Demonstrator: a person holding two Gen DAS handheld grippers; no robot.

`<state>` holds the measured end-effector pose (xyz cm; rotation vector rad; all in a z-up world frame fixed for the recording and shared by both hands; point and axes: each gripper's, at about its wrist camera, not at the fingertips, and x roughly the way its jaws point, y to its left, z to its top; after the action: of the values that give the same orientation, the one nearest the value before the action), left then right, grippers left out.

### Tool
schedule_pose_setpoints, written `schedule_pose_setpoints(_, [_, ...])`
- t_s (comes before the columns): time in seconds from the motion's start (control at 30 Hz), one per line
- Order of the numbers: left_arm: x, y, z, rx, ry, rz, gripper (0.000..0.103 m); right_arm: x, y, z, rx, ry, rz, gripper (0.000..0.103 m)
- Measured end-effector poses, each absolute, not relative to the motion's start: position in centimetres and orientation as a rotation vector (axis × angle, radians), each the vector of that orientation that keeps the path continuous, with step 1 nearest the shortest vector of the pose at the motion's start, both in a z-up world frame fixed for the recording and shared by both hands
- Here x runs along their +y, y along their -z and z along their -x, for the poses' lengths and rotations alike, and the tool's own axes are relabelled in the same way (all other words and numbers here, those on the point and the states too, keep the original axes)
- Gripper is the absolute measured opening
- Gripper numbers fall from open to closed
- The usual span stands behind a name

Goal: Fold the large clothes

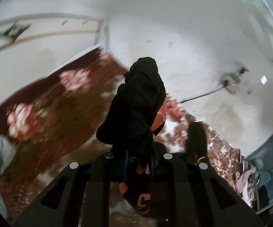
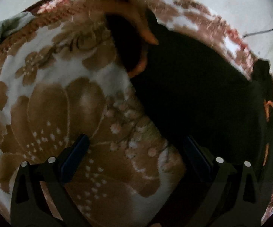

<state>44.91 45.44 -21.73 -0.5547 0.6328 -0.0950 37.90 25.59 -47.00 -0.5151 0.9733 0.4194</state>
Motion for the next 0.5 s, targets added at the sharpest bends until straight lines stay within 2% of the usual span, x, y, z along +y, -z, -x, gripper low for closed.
schedule_pose_setpoints(0.13, [39.5, 17.6, -46.1, 0.61, 0.136, 0.476, 0.015, 24.3, 43.9, -37.2, 0.861, -0.34, 0.519, 0.098])
schedule_pose_setpoints(0.27, [32.5, 13.9, -47.1, 0.577, 0.191, 0.437, 0.015, 24.4, 46.9, -38.7, 1.009, -0.358, 0.466, 0.098])
schedule_pose_setpoints(0.5, [16.4, 13.5, -50.6, 0.591, 0.37, 0.391, 0.015, 23.4, 46.3, -38.2, 0.972, -0.413, 0.393, 0.098])
